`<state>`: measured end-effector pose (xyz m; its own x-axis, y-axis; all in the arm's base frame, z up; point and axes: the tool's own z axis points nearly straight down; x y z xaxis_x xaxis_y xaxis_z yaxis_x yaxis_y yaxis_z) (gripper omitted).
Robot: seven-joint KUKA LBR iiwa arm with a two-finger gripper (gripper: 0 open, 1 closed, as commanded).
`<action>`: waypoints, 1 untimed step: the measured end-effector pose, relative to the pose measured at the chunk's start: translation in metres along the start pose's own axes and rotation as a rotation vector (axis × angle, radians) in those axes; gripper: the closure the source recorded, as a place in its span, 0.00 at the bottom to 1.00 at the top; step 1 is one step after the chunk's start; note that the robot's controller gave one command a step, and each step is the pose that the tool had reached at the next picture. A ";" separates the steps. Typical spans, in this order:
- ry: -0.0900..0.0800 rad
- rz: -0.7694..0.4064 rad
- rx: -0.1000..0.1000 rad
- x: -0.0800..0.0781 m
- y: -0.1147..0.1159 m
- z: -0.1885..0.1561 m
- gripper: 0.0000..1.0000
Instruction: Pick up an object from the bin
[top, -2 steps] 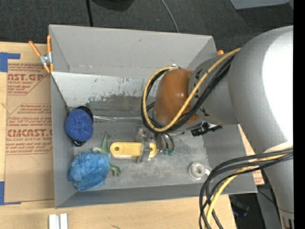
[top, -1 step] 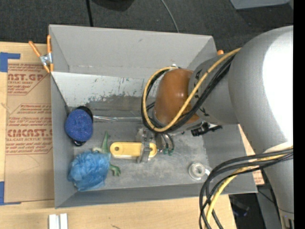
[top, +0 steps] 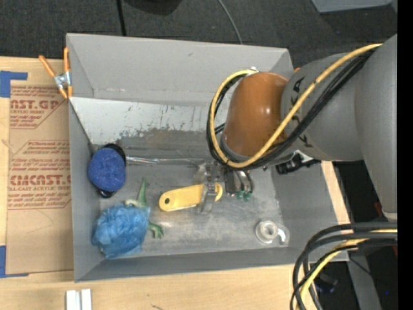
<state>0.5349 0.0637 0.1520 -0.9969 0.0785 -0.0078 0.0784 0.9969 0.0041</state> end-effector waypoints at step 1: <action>0.000 0.000 0.000 0.000 0.000 0.000 1.00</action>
Offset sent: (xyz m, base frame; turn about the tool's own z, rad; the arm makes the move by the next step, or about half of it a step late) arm -0.0138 0.0040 0.0940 -0.0057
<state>0.5348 0.0637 0.1520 -0.9969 0.0780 -0.0078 0.0780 0.9969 0.0039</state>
